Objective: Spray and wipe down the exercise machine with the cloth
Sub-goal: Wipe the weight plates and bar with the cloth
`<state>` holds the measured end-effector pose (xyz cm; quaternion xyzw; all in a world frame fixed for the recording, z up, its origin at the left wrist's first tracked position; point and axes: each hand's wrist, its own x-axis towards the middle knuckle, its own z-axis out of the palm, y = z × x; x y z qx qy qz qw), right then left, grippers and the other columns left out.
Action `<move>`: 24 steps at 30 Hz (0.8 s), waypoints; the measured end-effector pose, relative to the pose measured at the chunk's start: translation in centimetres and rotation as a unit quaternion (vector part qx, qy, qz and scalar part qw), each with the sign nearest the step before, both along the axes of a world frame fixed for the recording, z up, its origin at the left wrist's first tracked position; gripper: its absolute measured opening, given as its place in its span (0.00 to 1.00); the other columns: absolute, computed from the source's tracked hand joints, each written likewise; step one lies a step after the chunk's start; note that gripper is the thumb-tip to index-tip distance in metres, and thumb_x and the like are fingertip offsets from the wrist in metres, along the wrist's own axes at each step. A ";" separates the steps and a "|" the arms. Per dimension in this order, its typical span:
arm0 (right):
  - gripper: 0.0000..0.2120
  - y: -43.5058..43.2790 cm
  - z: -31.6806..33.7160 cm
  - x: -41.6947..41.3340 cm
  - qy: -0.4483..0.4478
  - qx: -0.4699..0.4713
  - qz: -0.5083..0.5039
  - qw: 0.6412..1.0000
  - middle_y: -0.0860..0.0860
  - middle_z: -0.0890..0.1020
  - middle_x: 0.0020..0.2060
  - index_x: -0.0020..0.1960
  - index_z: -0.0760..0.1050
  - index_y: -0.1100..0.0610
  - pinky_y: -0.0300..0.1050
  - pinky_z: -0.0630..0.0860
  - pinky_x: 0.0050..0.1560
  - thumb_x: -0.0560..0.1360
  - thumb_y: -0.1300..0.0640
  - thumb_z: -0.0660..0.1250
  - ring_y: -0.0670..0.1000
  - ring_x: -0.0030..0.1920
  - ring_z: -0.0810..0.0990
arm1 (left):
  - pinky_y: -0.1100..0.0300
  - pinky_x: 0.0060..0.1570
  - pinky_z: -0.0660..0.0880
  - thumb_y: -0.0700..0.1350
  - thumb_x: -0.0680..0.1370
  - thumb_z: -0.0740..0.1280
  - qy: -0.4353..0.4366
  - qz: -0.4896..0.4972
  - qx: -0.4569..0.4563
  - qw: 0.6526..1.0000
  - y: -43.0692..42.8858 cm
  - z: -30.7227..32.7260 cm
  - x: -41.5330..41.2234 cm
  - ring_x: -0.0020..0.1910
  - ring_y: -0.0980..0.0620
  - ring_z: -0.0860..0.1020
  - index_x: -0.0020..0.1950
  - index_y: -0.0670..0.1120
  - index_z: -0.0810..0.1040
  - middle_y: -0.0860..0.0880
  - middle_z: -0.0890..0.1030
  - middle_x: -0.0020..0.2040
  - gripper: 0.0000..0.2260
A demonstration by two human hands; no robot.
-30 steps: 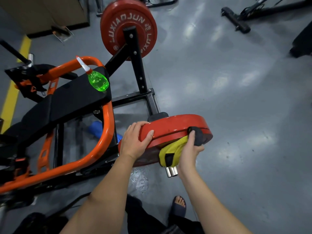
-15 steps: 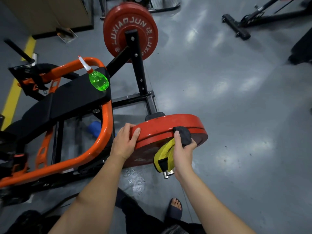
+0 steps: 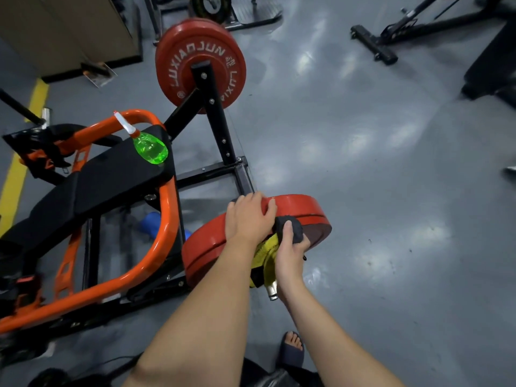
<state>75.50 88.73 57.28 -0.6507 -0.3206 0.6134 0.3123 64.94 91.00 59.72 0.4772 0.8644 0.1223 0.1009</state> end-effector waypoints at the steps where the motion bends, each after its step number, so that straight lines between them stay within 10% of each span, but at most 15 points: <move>1: 0.33 -0.1 -0.2 -0.1 0.001 0.003 -0.001 1.000 0.55 0.70 0.73 0.78 0.57 0.56 0.47 0.68 0.66 0.81 0.39 0.62 0.56 0.70 0.71 | 0.51 0.60 0.67 0.60 0.83 0.54 0.001 0.001 -0.003 1.000 0.0 -0.1 -0.1 0.59 0.48 0.77 0.58 0.51 0.79 0.51 0.83 0.55 0.19; 12: 0.29 6.4 -4.8 2.9 0.116 -0.077 -0.281 0.950 0.56 0.73 0.67 0.72 0.58 0.55 0.54 0.79 0.61 0.82 0.40 0.63 0.54 0.58 0.80 | 0.52 0.61 0.67 0.66 0.83 0.55 0.009 -0.011 0.004 1.000 0.2 -0.8 -0.7 0.60 0.49 0.76 0.60 0.53 0.79 0.53 0.82 0.58 0.21; 17: 0.25 2.0 -3.7 0.1 0.015 -0.057 -0.206 0.977 0.51 0.78 0.61 0.65 0.66 0.53 0.53 0.75 0.60 0.80 0.35 0.60 0.55 0.57 0.79 | 0.51 0.61 0.67 0.66 0.82 0.56 0.010 -0.001 0.002 1.000 0.3 -0.6 -0.5 0.60 0.49 0.77 0.59 0.54 0.79 0.53 0.82 0.56 0.21; 24: 0.21 -4.5 -1.7 -3.5 0.093 -0.028 -0.123 0.988 0.58 0.78 0.59 0.62 0.65 0.48 0.56 0.76 0.58 0.70 0.46 0.59 0.58 0.57 0.78 | 0.52 0.61 0.68 0.67 0.81 0.57 -0.006 -0.004 0.019 1.000 -0.1 -0.4 -0.6 0.60 0.50 0.77 0.58 0.54 0.79 0.54 0.82 0.55 0.21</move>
